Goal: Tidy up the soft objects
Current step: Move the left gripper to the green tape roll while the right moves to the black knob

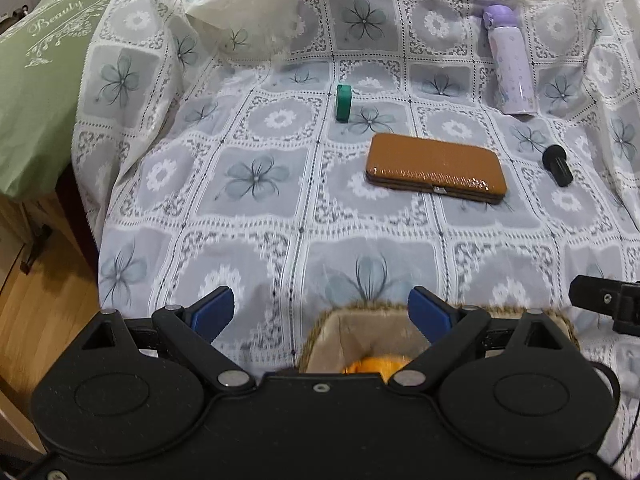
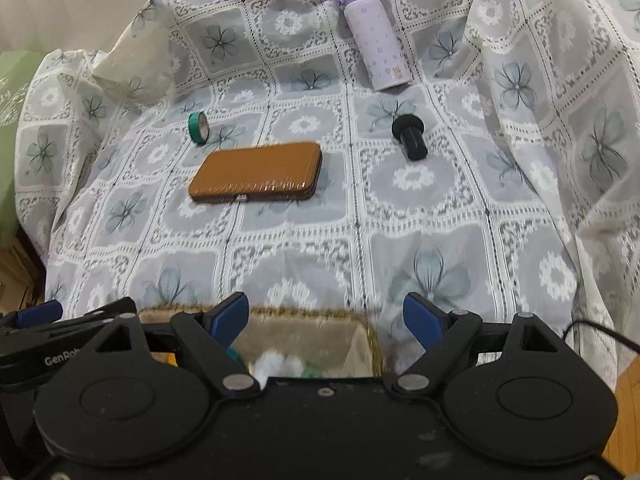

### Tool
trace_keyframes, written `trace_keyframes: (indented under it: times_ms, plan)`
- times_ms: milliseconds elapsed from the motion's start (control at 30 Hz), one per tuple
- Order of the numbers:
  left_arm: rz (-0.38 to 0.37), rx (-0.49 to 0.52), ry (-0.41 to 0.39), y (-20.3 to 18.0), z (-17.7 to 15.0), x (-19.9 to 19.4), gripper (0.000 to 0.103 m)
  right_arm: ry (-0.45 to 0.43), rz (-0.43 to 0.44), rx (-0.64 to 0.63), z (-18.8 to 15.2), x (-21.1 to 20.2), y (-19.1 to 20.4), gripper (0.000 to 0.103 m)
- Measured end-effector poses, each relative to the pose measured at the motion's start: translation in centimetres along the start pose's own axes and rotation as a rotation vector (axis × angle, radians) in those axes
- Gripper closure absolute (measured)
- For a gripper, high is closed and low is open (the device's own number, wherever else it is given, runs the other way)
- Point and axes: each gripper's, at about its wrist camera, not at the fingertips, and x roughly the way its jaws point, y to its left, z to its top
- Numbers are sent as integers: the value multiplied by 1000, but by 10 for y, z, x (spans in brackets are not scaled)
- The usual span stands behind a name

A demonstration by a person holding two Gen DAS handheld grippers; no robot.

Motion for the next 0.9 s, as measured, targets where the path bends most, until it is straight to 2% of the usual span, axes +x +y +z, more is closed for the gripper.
trace_keyframes:
  times_ms: [233,400,633,767,900]
  plan:
    - [-10,15,-14,-3,19,22,12,-78,-30,10,21,29,-5,18]
    - [-6,18,-19,-4,34,41,12,-152,-106,-12,43,54,-13,18]
    - [-2,17,-21,-7,55,65,12,-195,-236,-31,73,90,-30,18]
    - [-2,22,-40,-10,69,75,12,-230,-266,-10,91,111,-42,18]
    - [1,17,-54,-12,88,87,12,-273,-309,-42,99,132,-45,18]
